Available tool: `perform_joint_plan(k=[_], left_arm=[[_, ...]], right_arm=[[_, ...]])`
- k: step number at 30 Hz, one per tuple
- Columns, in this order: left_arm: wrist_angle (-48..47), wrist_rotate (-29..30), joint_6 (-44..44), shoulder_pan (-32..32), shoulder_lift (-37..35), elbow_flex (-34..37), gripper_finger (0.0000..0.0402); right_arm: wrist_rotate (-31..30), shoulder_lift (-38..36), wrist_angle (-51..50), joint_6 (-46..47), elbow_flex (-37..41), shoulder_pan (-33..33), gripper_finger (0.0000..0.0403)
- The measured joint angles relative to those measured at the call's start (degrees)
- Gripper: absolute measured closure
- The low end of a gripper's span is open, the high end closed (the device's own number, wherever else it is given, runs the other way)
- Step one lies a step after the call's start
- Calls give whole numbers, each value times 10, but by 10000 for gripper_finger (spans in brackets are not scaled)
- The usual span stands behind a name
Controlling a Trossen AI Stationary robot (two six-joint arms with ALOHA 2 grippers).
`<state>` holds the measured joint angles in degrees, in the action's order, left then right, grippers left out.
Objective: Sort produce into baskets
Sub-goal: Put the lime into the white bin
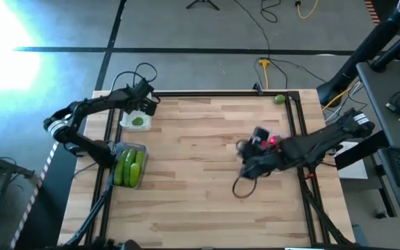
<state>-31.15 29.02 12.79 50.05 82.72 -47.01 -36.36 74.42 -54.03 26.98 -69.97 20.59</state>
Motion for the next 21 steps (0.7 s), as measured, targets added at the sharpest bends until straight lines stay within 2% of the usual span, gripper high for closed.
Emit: perform_joint_plan(k=[4, 12, 16, 21], left_arm=[[7, 0, -9, 0, 52, -28, 235], [-1, 26, -34, 0, 120, -49, 218], [-5, 51, -35, -1, 122, -49, 203], [-26, 50, -34, -10, 100, -48, 184]], right_arm=[[-40, -47, -1, -6, 0, -51, 234], [-29, -64, -31, -6, 0, -235, 194], [-8, -55, -36, -5, 0, -330, 167], [-7, -50, -36, -9, 0, -394, 138]])
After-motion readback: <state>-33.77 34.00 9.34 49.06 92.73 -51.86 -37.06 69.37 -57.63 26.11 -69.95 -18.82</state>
